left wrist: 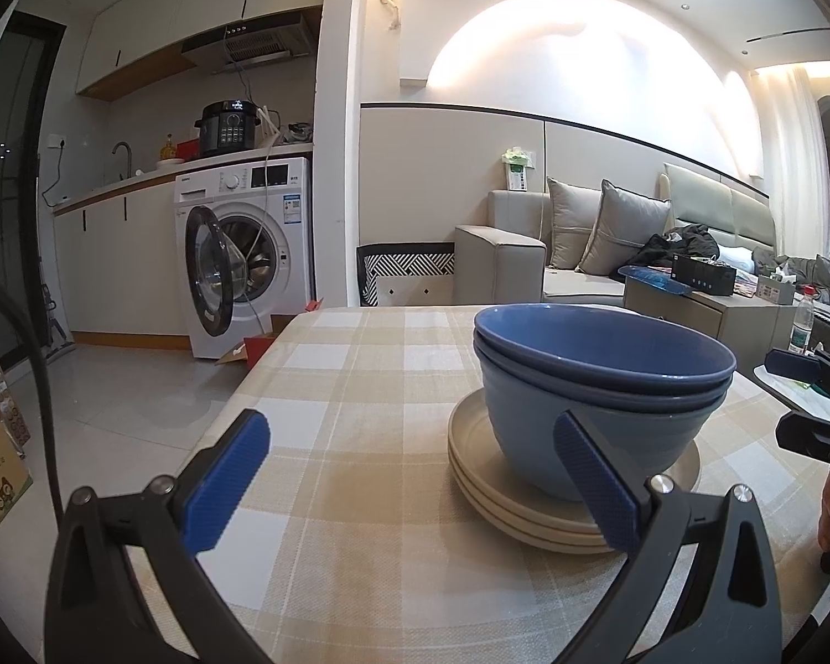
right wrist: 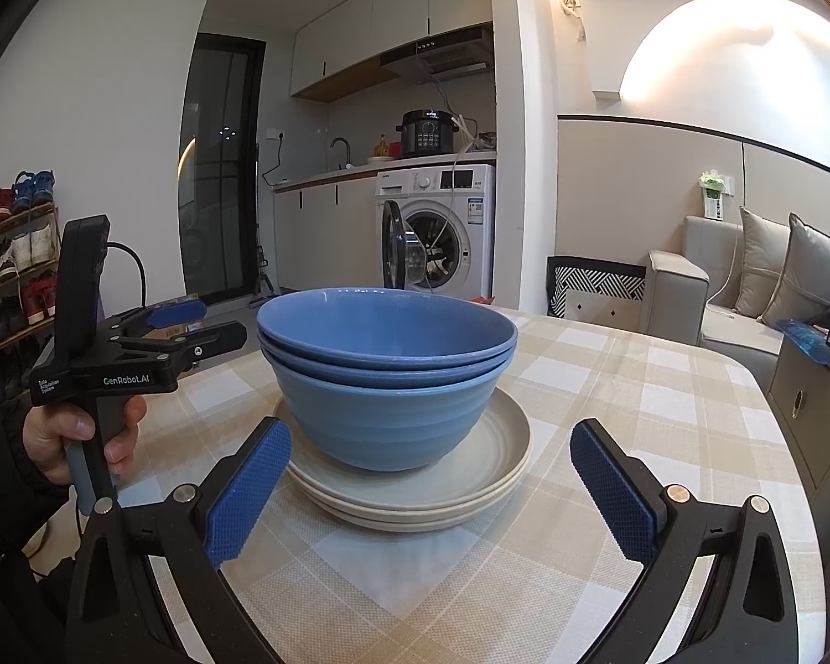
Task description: Organize plates and bowls
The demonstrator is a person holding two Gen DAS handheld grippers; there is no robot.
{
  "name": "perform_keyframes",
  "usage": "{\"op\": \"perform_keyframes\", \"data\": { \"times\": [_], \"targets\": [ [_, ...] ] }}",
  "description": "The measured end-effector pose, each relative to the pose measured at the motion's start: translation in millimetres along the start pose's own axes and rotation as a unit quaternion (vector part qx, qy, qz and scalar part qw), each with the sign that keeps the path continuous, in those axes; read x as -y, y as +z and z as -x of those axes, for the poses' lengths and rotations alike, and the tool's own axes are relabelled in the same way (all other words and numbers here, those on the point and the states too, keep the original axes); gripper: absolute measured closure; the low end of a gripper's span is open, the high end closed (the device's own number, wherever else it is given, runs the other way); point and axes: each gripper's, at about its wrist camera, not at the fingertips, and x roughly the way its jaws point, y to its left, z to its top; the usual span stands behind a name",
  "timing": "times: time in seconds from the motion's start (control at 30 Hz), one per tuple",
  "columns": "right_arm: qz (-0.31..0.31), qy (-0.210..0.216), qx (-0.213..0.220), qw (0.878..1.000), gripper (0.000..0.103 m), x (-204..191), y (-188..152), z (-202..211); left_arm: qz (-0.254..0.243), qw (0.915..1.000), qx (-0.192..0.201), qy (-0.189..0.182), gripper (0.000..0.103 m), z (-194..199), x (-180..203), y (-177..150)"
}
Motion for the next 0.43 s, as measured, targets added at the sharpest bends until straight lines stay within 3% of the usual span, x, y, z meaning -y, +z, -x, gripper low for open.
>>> {"op": "perform_keyframes", "data": {
  "times": [0.43],
  "targets": [
    [0.001, -0.002, -0.005, 1.000, 0.000, -1.9, -0.4, -3.8, 0.009, 1.0000, -0.003, -0.002, 0.000, -3.1, -3.1, -0.7]
  ]
}}
